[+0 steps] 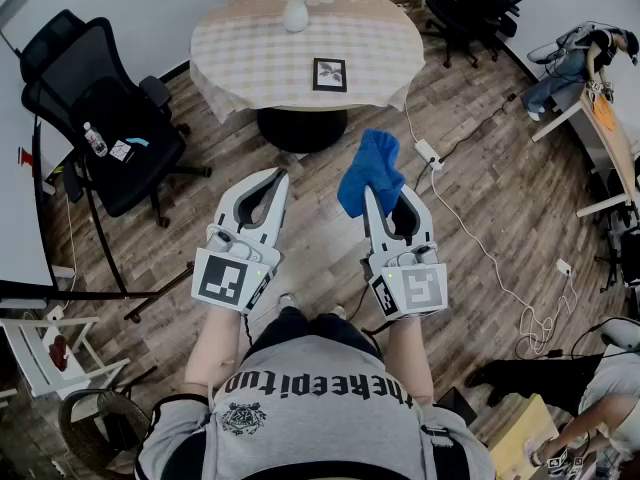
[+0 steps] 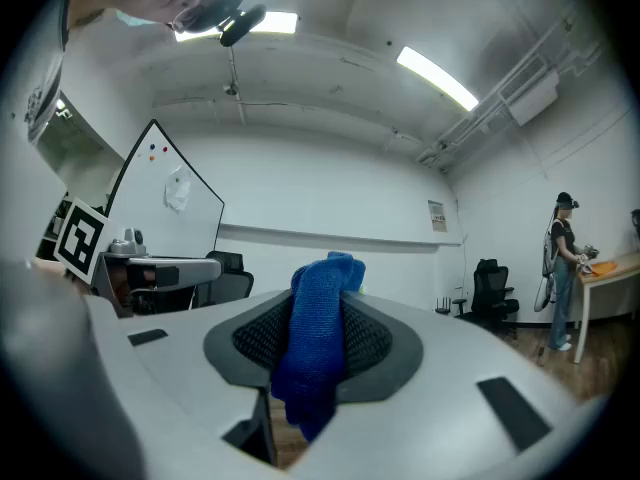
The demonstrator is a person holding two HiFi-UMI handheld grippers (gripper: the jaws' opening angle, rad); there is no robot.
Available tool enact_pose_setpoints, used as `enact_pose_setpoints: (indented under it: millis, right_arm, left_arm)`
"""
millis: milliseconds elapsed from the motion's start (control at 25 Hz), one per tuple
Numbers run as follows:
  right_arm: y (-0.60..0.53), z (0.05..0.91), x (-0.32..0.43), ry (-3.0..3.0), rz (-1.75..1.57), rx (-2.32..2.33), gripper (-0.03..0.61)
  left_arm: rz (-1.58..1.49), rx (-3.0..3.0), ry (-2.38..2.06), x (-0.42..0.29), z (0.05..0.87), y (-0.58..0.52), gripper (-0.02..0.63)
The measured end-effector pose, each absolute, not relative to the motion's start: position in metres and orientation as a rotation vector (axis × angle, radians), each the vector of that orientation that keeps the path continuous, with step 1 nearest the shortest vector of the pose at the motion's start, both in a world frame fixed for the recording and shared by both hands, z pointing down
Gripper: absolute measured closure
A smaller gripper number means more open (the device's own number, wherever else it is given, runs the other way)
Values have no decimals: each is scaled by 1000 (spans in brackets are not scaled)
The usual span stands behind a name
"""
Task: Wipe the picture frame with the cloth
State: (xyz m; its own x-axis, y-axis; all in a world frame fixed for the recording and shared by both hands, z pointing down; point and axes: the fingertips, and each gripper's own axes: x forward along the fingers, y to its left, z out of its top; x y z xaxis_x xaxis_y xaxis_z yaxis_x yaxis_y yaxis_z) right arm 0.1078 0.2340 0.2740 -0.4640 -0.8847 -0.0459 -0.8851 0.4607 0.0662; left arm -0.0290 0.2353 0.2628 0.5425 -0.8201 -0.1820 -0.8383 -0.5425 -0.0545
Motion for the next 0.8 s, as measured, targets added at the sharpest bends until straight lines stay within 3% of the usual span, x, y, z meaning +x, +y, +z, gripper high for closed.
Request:
enact_pose_setpoints:
  millis: [800]
  right_arm:
    - [240, 269, 97, 2655, 150, -1636, 453]
  left_arm:
    - [228, -2622, 1410, -42, 253, 239, 597]
